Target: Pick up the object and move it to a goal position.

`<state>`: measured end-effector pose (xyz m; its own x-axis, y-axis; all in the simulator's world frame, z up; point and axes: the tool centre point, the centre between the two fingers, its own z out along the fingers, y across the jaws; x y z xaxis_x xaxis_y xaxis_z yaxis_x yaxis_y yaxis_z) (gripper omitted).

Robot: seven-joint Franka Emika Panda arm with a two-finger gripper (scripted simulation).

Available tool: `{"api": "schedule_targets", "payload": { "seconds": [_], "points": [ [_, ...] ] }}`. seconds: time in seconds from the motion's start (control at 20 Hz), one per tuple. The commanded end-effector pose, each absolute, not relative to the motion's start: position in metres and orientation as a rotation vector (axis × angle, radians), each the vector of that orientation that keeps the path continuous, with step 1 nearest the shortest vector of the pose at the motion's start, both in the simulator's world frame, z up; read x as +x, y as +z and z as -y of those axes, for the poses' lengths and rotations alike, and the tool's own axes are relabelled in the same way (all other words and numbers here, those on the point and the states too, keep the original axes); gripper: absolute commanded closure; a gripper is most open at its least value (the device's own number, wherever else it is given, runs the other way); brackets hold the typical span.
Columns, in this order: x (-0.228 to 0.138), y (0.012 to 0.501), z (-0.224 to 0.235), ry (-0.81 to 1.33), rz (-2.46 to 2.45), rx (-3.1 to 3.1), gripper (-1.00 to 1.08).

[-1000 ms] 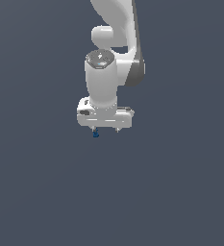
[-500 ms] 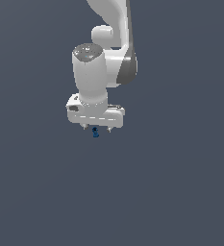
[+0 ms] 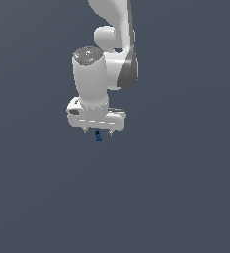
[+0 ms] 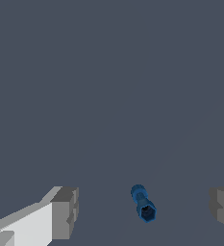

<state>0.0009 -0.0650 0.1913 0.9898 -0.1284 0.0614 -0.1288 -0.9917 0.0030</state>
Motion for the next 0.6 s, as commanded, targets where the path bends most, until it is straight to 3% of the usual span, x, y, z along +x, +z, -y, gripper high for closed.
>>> {"api": "schedule_targets", "payload": {
  "seconds": [0.0, 0.55],
  "points": [
    [-0.005, 0.183, 0.067, 0.087, 0.186, 3.128, -0.92],
    [-0.058, 0.119, 0.084, 0.027, 0.047, 3.138, -0.92]
  ]
}}
